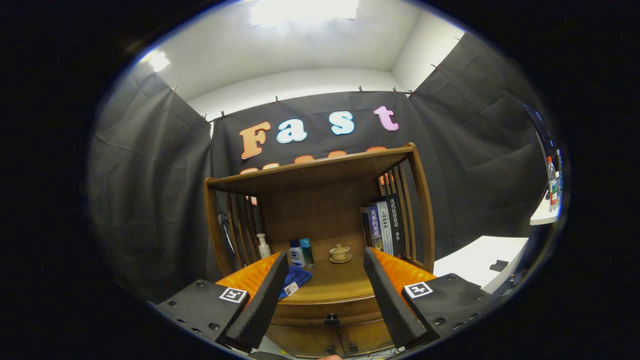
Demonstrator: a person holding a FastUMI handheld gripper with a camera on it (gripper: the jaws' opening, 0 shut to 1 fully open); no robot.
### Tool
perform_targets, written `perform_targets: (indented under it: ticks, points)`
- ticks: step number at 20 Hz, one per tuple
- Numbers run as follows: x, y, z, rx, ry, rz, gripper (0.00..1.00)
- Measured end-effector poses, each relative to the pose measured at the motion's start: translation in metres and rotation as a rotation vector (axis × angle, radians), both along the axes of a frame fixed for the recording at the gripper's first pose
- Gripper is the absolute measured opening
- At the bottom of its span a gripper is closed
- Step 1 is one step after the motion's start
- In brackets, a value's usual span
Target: Pull open the drawer, take out the items inside it, and place them on the countertop above the cabinet.
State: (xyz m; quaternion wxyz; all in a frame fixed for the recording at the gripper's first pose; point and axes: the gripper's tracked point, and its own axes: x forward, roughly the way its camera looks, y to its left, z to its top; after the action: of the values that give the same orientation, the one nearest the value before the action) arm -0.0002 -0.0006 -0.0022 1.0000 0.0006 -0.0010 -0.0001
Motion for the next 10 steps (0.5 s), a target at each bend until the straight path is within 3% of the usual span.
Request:
perform_targets:
  ticks: [10]
  points:
    - [0.0013,0.0017,-0.0025,0.0,0.001,0.004,0.98]
